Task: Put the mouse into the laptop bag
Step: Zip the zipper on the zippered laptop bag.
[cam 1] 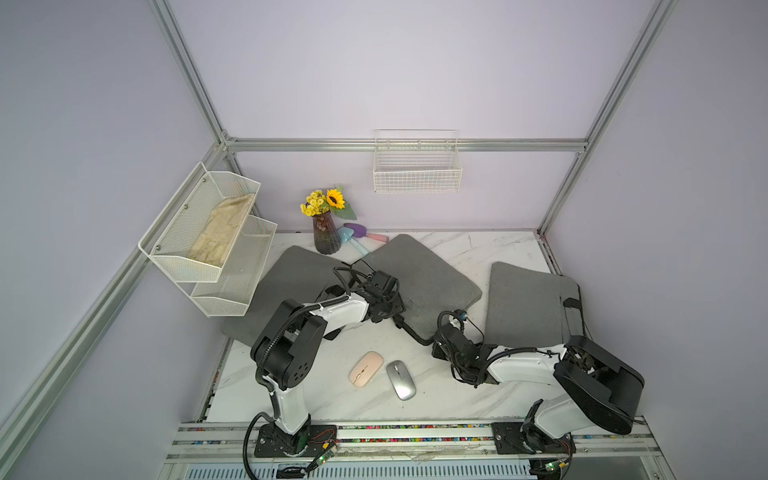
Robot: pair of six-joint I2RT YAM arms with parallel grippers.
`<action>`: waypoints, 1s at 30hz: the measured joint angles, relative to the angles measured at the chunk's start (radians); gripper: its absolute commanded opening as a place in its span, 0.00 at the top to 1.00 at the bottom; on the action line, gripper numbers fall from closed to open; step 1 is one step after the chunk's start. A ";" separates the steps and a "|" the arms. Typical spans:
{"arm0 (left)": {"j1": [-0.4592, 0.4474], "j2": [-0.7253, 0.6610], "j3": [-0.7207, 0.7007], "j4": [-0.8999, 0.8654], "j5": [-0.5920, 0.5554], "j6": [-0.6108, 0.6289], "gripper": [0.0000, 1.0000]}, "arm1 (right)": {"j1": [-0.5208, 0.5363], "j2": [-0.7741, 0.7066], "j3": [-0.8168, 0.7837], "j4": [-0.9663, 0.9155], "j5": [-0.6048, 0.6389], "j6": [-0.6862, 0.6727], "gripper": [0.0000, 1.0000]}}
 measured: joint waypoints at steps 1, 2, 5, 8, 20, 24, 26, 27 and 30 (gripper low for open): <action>0.000 0.000 0.000 0.000 0.000 0.000 0.34 | 0.000 -0.007 -0.003 -0.004 0.000 0.002 0.97; 0.000 0.000 0.000 0.000 0.000 0.000 0.34 | 0.000 -0.013 -0.008 -0.006 -0.001 0.003 0.99; 0.000 0.000 0.000 0.000 0.001 -0.001 0.34 | 0.000 -0.035 -0.016 -0.014 -0.002 0.003 1.00; 0.000 0.000 0.000 0.001 0.003 -0.005 0.33 | 0.000 -0.054 -0.019 -0.021 -0.009 0.003 1.00; -0.046 0.035 0.041 0.041 -0.026 -0.036 0.80 | 0.057 -0.075 -0.010 -0.028 -0.065 -0.026 1.00; -0.074 0.064 0.080 0.047 -0.063 -0.045 0.85 | 0.140 -0.039 0.040 -0.027 -0.085 -0.027 1.00; -0.085 0.070 0.089 0.047 -0.077 -0.052 0.87 | 0.154 -0.014 0.064 -0.018 -0.089 -0.025 1.00; -0.090 0.071 0.091 0.048 -0.084 -0.054 0.87 | 0.157 -0.003 0.071 -0.013 -0.092 -0.023 1.00; -0.103 0.071 0.091 0.053 -0.105 -0.064 0.88 | 0.161 0.020 0.076 -0.008 -0.097 -0.001 1.00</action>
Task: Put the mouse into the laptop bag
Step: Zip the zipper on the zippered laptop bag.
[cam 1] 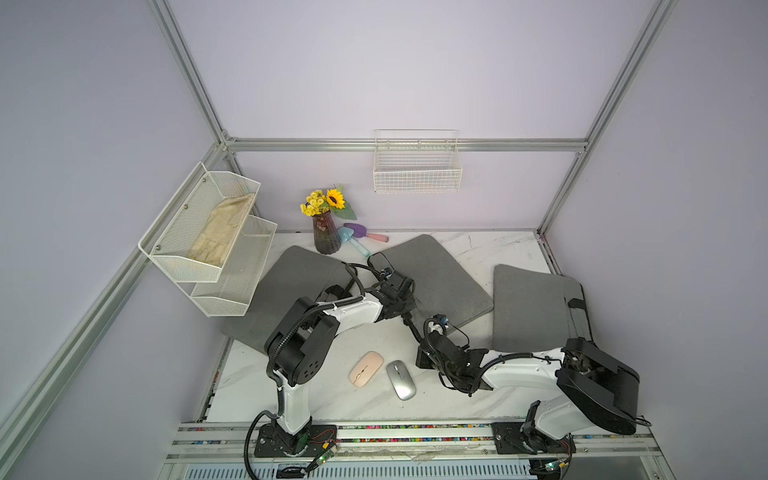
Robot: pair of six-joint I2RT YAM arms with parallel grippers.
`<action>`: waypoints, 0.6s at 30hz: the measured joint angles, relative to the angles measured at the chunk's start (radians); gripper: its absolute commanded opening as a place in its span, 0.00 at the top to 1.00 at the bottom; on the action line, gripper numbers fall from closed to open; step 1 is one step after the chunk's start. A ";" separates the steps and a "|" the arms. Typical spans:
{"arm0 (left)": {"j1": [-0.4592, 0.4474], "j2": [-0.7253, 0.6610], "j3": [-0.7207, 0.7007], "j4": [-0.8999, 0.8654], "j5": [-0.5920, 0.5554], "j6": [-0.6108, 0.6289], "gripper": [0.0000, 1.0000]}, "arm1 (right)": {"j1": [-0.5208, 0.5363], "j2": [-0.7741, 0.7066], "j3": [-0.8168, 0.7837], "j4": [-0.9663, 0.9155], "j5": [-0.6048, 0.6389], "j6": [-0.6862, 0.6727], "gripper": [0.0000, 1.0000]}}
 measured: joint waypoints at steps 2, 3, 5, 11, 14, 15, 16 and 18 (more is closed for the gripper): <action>-0.006 0.000 0.000 0.002 -0.016 -0.011 0.89 | 0.001 0.004 0.000 -0.001 0.002 0.015 1.00; -0.009 -0.003 -0.003 0.005 -0.024 -0.017 0.90 | 0.000 0.004 0.000 -0.001 0.003 0.023 1.00; -0.013 -0.019 -0.030 0.030 -0.033 -0.031 0.90 | -0.003 0.003 0.000 -0.003 0.003 0.035 1.00; -0.056 -0.119 -0.172 0.082 -0.045 -0.086 0.23 | -0.111 -0.052 -0.043 -0.013 -0.072 0.051 1.00; -0.094 -0.156 -0.216 0.081 -0.044 -0.105 0.02 | -0.229 -0.096 -0.076 -0.015 -0.117 0.043 1.00; -0.103 -0.167 -0.224 0.080 -0.043 -0.109 0.00 | -0.280 -0.116 -0.086 -0.018 -0.125 0.037 1.00; -0.109 -0.179 -0.229 0.076 -0.044 -0.111 0.00 | -0.320 -0.134 -0.093 -0.021 -0.126 0.030 1.00; -0.111 -0.212 -0.232 0.058 -0.052 -0.110 0.00 | -0.409 -0.167 -0.103 -0.024 -0.127 0.016 1.00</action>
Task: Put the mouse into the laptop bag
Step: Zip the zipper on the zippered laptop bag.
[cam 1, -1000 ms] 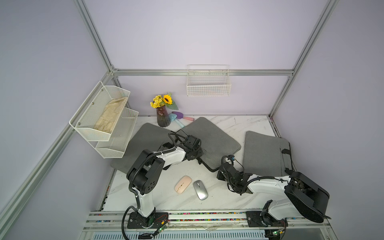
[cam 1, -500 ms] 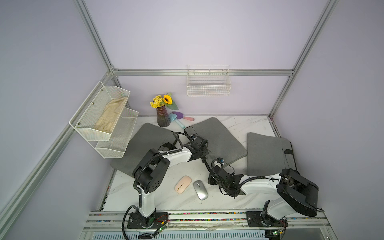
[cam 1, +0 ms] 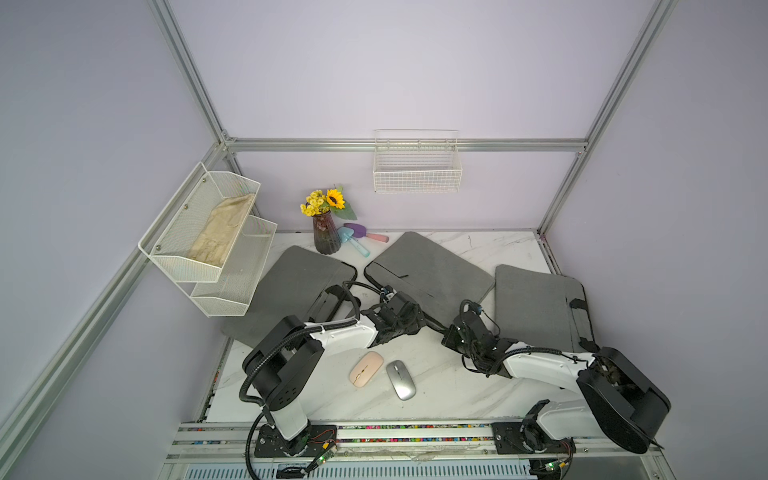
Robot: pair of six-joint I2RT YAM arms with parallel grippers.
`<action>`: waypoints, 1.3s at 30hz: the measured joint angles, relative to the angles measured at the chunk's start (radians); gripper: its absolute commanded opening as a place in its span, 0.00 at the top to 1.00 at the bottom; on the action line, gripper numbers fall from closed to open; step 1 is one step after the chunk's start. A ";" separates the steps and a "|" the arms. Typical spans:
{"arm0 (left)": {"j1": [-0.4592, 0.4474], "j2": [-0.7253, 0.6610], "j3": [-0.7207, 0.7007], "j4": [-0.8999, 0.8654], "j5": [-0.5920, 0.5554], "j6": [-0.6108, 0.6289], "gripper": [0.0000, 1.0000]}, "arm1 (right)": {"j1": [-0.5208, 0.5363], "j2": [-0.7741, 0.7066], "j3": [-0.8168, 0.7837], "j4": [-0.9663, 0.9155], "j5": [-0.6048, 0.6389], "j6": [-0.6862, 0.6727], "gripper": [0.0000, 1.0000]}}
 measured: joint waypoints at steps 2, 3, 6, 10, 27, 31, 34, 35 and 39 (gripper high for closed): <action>0.002 -0.040 0.000 -0.024 -0.028 -0.001 0.00 | -0.077 -0.007 0.000 0.000 -0.006 -0.018 1.00; 0.005 -0.064 0.000 -0.045 -0.049 -0.001 0.00 | -0.120 -0.003 0.000 0.000 -0.018 -0.026 1.00; 0.031 -0.116 0.000 -0.085 -0.097 0.003 0.00 | -0.204 0.028 0.010 -0.002 -0.044 -0.049 1.00; 0.140 -0.114 0.000 -0.098 -0.104 0.028 0.00 | -0.231 0.088 0.050 -0.011 -0.066 -0.070 1.00; 0.338 0.172 0.132 -0.010 0.068 0.149 0.00 | -0.232 0.148 0.097 -0.023 -0.114 -0.116 1.00; 0.340 0.216 0.179 0.024 0.071 0.148 0.00 | -0.232 0.158 0.100 -0.021 -0.125 -0.123 1.00; 0.343 0.275 0.244 0.053 0.069 0.148 0.00 | -0.232 0.164 0.101 -0.019 -0.127 -0.127 1.00; 0.344 0.291 0.259 0.065 0.068 0.147 0.00 | -0.232 0.165 0.101 -0.018 -0.128 -0.128 1.00; 0.350 0.343 0.306 0.117 0.062 0.135 0.17 | -0.232 0.169 0.101 -0.012 -0.132 -0.131 1.00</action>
